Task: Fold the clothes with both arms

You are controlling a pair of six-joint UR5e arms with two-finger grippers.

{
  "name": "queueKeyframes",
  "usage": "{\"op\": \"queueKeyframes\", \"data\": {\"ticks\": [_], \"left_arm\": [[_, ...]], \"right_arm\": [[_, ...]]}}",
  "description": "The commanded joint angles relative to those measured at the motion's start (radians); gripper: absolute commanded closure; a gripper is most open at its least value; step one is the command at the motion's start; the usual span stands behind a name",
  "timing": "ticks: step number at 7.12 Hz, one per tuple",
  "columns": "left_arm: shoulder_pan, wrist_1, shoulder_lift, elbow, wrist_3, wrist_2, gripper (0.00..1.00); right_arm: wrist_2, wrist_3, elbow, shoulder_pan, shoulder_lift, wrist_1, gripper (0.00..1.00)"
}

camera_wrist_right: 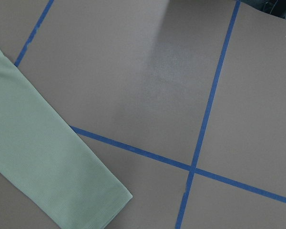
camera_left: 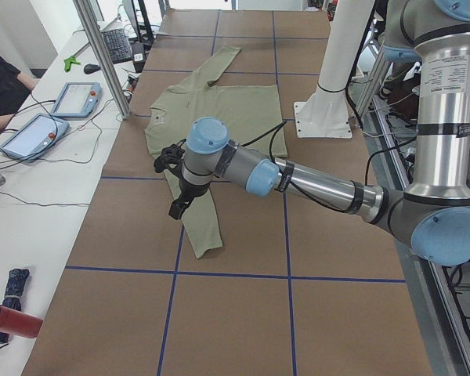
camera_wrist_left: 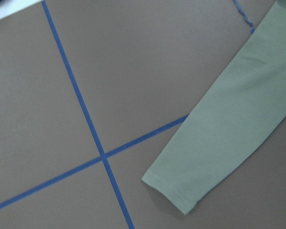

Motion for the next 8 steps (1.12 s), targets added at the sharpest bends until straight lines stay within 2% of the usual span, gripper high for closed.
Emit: {"op": "queueKeyframes", "data": {"ticks": [1,2,3,4,5,6,7,8], "left_arm": [[-0.002,-0.033,-0.016,0.014,-0.001,0.000,0.00],[-0.002,-0.033,-0.014,0.013,0.001,0.000,0.00],[-0.002,-0.033,-0.014,0.013,0.001,0.000,0.00],[-0.002,-0.035,-0.012,0.013,0.001,-0.002,0.00],[-0.002,-0.035,-0.012,0.013,0.001,-0.002,0.00],[-0.002,-0.035,-0.011,0.011,0.001,-0.002,0.00],[-0.002,-0.035,0.000,0.004,0.001,-0.002,0.00],[-0.002,-0.035,0.000,0.004,0.002,-0.003,0.00]], "right_arm": [[0.032,0.210,-0.015,-0.026,0.028,0.063,0.00],[0.029,0.399,-0.007,-0.073,0.017,0.147,0.00],[-0.011,0.602,-0.038,-0.142,-0.036,0.354,0.00],[-0.129,0.768,-0.077,-0.235,-0.098,0.567,0.00],[-0.196,0.800,-0.204,-0.300,-0.116,0.764,0.00],[-0.210,0.864,-0.333,-0.320,-0.105,0.925,0.06],[-0.253,0.931,-0.358,-0.365,-0.101,0.975,0.19],[-0.311,0.927,-0.377,-0.417,-0.100,0.977,0.20]]}}
